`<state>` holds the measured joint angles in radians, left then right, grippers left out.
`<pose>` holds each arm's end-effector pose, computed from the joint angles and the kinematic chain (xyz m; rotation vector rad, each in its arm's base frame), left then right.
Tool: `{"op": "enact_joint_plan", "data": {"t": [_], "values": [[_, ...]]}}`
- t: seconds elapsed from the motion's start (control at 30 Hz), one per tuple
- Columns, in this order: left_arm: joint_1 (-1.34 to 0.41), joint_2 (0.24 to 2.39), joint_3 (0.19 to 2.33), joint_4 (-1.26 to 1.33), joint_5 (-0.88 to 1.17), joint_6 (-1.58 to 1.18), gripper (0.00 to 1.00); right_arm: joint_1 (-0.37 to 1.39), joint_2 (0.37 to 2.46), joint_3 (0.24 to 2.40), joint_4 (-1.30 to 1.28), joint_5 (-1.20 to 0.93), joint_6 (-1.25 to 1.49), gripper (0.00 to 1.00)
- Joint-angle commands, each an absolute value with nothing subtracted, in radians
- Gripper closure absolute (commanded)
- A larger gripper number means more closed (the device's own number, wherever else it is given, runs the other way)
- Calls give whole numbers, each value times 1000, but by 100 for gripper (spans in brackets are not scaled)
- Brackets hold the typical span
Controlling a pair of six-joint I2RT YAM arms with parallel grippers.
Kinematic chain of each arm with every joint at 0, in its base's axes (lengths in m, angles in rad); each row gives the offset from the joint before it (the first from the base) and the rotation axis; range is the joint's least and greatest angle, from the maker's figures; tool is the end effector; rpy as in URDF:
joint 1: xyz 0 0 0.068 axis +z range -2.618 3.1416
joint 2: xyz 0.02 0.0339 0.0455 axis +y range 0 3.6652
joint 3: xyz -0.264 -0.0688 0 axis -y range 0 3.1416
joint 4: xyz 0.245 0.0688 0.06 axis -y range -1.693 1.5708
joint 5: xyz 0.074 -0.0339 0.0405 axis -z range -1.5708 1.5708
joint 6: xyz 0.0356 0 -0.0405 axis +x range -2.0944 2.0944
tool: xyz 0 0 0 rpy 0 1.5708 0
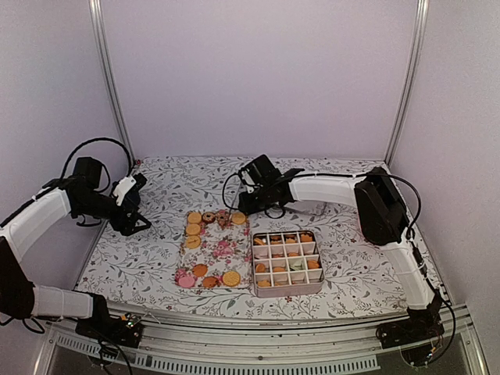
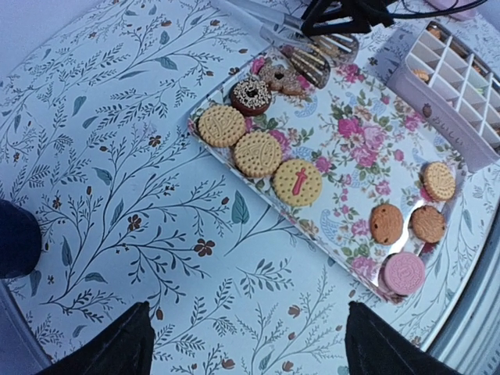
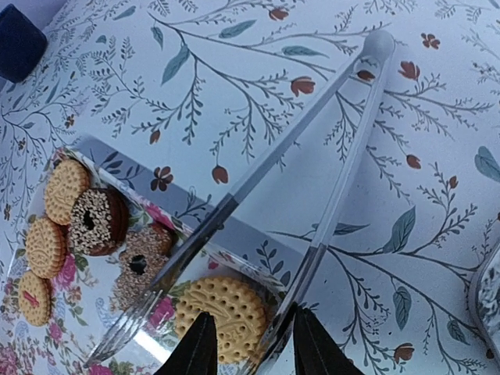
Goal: Pack the cookies
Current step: Pick up the clamp from the plate.
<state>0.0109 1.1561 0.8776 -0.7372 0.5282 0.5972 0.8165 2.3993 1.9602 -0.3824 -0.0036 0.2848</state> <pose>0.2211 -0.0155 0.2564 0.8818 2.2733 -0.4199 0.3673 0.3910 0.1619 -0.6472 2.3702 0.5093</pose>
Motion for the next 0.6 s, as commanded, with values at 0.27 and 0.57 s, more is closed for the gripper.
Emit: {"op": "enact_joint_plan", "data": {"t": [0.27, 0.57], "values": [[2, 1140, 888, -733, 518, 594, 15, 798, 2465, 2020, -446, -37, 330, 91], [-2, 1148, 900, -733, 534, 583, 15, 812, 2361, 1921, -327, 16, 341, 100]]}}
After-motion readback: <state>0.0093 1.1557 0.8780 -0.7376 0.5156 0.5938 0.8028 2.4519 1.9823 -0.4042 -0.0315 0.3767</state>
